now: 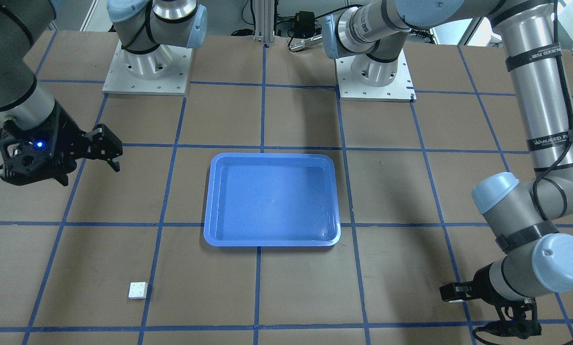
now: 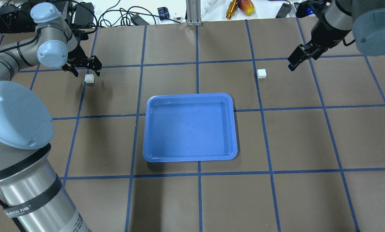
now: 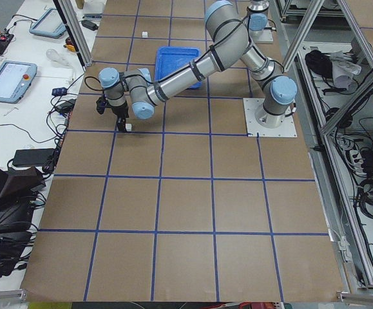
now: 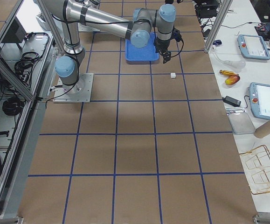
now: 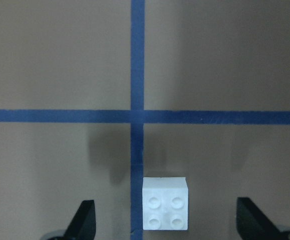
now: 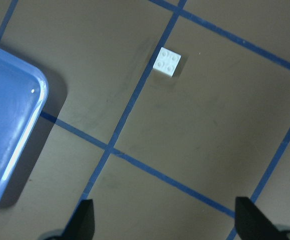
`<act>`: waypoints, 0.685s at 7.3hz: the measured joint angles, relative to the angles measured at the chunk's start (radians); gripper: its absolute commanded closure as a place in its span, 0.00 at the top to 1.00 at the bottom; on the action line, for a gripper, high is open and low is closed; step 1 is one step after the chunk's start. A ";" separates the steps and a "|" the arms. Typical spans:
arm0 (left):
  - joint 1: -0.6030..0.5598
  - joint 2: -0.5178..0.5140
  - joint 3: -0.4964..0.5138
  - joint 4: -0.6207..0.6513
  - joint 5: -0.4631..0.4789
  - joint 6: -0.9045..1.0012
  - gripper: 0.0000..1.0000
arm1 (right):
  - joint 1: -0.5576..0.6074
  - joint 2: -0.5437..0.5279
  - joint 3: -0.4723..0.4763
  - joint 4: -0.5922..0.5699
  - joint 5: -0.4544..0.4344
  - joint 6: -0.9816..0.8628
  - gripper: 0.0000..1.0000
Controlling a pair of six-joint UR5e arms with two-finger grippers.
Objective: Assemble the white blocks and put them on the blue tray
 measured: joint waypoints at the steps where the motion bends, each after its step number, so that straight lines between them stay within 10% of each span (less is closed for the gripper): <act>1: 0.000 0.000 -0.003 -0.002 0.000 0.002 0.75 | -0.004 0.033 0.003 -0.063 0.010 -0.062 1.00; 5: 0.001 -0.005 0.003 0.000 -0.005 0.002 0.38 | -0.006 0.176 -0.004 -0.191 0.040 -0.394 1.00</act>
